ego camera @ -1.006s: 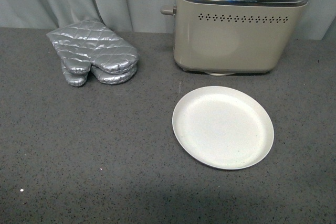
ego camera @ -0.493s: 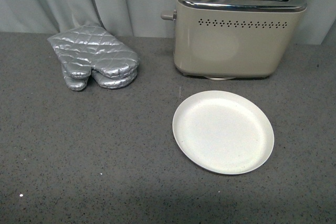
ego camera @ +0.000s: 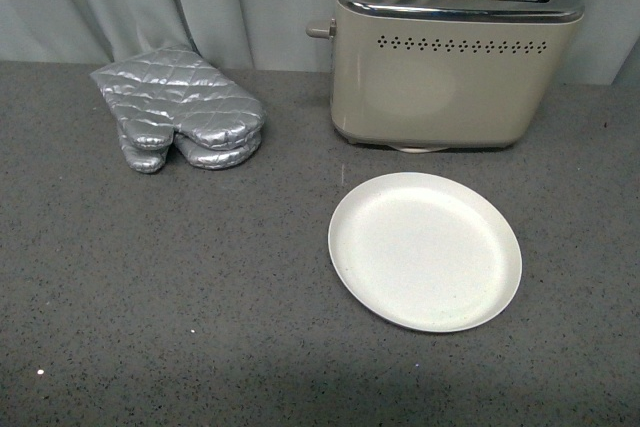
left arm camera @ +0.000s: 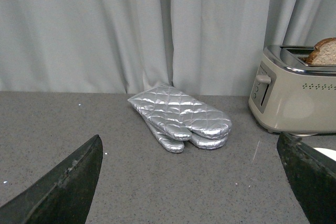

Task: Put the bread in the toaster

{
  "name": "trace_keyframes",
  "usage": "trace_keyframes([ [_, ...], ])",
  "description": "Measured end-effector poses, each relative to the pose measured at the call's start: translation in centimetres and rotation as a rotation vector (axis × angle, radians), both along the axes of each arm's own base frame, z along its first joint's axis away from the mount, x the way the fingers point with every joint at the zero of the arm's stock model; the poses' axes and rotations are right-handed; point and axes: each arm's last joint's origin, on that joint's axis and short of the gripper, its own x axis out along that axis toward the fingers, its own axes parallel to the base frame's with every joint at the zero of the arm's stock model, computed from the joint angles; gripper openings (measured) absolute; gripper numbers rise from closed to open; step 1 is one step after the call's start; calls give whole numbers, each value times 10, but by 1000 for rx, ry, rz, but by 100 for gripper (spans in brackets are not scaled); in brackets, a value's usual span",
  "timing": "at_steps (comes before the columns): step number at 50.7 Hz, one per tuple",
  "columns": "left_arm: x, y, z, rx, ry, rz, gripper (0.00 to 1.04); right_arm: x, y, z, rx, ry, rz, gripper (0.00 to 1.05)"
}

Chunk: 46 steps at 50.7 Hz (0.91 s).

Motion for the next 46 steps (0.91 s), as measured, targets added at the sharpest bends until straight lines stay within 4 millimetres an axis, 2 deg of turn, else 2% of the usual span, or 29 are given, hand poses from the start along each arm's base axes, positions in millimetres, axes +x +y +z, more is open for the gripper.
trace_keyframes([
  [38, 0, 0, 0, 0, 0, 0, 98, -17, 0, -3, -1, 6, 0, 0],
  [46, 0, 0, 0, 0, 0, 0, 98, -17, 0, -3, 0, 5, 0, 22],
])
